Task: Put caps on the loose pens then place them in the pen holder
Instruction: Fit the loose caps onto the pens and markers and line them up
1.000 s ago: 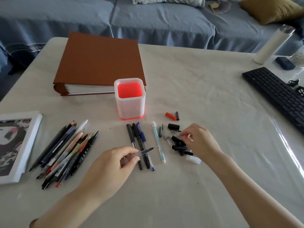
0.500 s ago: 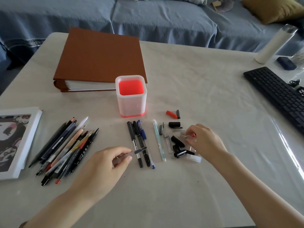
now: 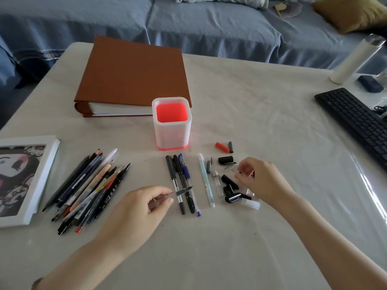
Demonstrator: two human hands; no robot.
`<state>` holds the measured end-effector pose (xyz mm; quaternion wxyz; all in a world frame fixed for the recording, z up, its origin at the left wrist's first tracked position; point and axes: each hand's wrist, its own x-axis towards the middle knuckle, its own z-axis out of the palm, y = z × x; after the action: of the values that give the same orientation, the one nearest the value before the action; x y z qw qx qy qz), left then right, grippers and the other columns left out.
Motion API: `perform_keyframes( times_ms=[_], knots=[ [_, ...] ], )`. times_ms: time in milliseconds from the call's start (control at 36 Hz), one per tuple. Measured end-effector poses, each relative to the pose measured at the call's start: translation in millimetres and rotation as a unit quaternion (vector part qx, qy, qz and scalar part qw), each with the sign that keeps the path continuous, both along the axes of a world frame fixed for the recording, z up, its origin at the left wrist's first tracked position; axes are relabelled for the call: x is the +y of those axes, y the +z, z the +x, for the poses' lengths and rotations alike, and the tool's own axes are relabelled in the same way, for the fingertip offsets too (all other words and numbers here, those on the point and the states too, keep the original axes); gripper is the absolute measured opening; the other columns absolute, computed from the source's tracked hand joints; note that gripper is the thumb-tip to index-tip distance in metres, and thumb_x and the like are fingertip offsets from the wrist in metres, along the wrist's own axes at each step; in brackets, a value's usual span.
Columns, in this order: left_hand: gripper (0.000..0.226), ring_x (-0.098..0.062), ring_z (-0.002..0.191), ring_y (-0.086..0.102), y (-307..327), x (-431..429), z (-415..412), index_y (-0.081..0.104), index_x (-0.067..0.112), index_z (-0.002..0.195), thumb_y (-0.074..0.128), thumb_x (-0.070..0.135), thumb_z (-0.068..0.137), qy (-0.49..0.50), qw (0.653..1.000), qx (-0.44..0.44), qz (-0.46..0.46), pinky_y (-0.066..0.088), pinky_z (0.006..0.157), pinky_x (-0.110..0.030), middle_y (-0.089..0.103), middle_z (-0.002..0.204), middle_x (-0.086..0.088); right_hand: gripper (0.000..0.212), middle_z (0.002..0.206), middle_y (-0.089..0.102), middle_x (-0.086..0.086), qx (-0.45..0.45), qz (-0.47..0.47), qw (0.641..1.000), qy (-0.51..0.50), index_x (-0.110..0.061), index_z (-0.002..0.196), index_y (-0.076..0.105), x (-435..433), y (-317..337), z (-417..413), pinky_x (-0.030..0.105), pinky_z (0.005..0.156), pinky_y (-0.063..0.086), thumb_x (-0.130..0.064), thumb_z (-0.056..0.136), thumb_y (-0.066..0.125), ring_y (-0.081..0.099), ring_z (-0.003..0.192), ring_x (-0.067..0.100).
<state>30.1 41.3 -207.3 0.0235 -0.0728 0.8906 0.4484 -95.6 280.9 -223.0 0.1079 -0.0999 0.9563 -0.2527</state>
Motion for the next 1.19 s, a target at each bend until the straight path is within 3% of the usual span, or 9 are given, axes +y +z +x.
perform_keyframes(
  times_ms=[83,222,500,667,833,889,972,1056,1194],
  knots=[
    [0.025,0.003,0.07,0.062,3.2,0.8,-1.4,0.061,0.045,0.073,0.062,0.022,0.082,0.0,1.0,0.006,0.022,0.049,0.065,-0.017,0.066,0.078,0.028,0.01,0.069,0.06,-0.012,-0.025,-0.142,0.989,0.007,-0.03,0.076,0.062,-11.4,16.7,13.5,0.008,0.057,0.039,-0.022,0.08,0.066,0.048,0.056,-0.002],
    [0.019,0.011,0.062,0.056,10.9,4.7,-1.5,0.062,0.041,0.084,0.061,0.022,0.083,-0.003,0.997,0.004,0.08,0.042,0.06,-0.004,0.063,0.07,0.034,0.022,0.065,0.062,-0.015,-0.075,-0.277,0.958,0.023,-0.04,0.069,0.065,-28.2,36.1,33.0,0.008,0.053,0.037,-0.021,0.081,0.064,0.045,0.053,0.001],
    [0.017,0.009,0.068,0.059,11.8,6.8,2.6,0.067,0.032,0.095,0.061,0.023,0.082,-0.002,0.994,0.017,0.108,0.041,0.061,-0.002,0.064,0.077,0.032,0.029,0.067,0.064,-0.017,-0.089,-0.287,0.953,0.048,-0.046,0.07,0.064,-47.6,47.3,45.4,0.013,0.052,0.036,-0.02,0.082,0.063,0.041,0.056,0.009],
    [0.014,0.004,0.07,0.058,13.0,2.9,3.5,0.069,0.03,0.094,0.061,0.023,0.084,-0.036,0.996,0.058,0.057,0.037,0.059,-0.004,0.064,0.083,0.022,0.028,0.069,0.069,-0.017,-0.115,-0.271,0.952,0.078,-0.042,0.072,0.064,-56.7,49.4,52.8,0.011,0.056,0.039,-0.017,0.084,0.061,0.056,0.067,0.021],
    [0.026,-0.013,0.064,0.055,9.7,-1.6,6.9,0.051,0.038,0.105,0.048,0.047,0.081,-0.062,0.994,0.085,0.027,0.044,0.057,-0.026,0.064,0.071,-0.001,0.038,0.066,0.069,-0.018,-0.096,-0.289,0.95,0.072,-0.042,0.069,0.064,-65.8,47.2,61.0,0.009,0.064,0.048,-0.006,0.082,0.062,0.062,0.064,0.002],
    [0.022,-0.013,0.062,0.055,11.7,-1.6,7.3,0.06,0.033,0.099,0.052,0.045,0.082,-0.058,0.995,0.075,0.042,0.044,0.056,-0.025,0.063,0.075,0.001,0.041,0.064,0.068,-0.019,-0.09,-0.293,0.949,0.072,-0.042,0.068,0.063,-67.7,45.6,63.3,0.009,0.064,0.048,-0.004,0.082,0.062,0.061,0.063,0.0],
    [0.015,-0.004,0.048,0.048,13.8,-2.2,4.6,0.071,0.032,0.082,0.061,0.02,0.084,-0.034,0.991,0.032,0.128,0.035,0.049,-0.011,0.063,0.064,0.008,0.041,0.062,0.068,-0.018,-0.079,-0.307,0.946,0.069,-0.04,0.068,0.064,-68.6,44.1,64.5,0.01,0.063,0.047,-0.001,0.081,0.061,0.06,0.059,0.001],
    [0.016,-0.008,0.048,0.037,12.6,-3.2,2.2,0.07,0.029,0.08,0.061,0.017,0.083,-0.034,0.985,-0.005,0.167,0.032,0.048,-0.019,0.063,0.06,0.008,0.04,0.059,0.066,-0.018,-0.084,-0.312,0.943,0.074,-0.037,0.071,0.063,-69.7,44.0,64.3,0.008,0.061,0.046,0.001,0.082,0.06,0.058,0.056,0.001],
    [0.011,-0.01,0.056,0.053,5.0,-1.7,3.3,0.061,0.037,0.094,0.057,0.032,0.084,-0.045,0.993,0.086,0.067,0.043,0.053,-0.022,0.063,0.069,0.003,0.041,0.058,0.067,-0.009,-0.101,-0.333,0.935,0.064,-0.032,0.07,0.064,-72.1,41.4,62.1,0.01,0.059,0.046,0.007,0.082,0.057,0.056,0.051,0.002]
  ],
)
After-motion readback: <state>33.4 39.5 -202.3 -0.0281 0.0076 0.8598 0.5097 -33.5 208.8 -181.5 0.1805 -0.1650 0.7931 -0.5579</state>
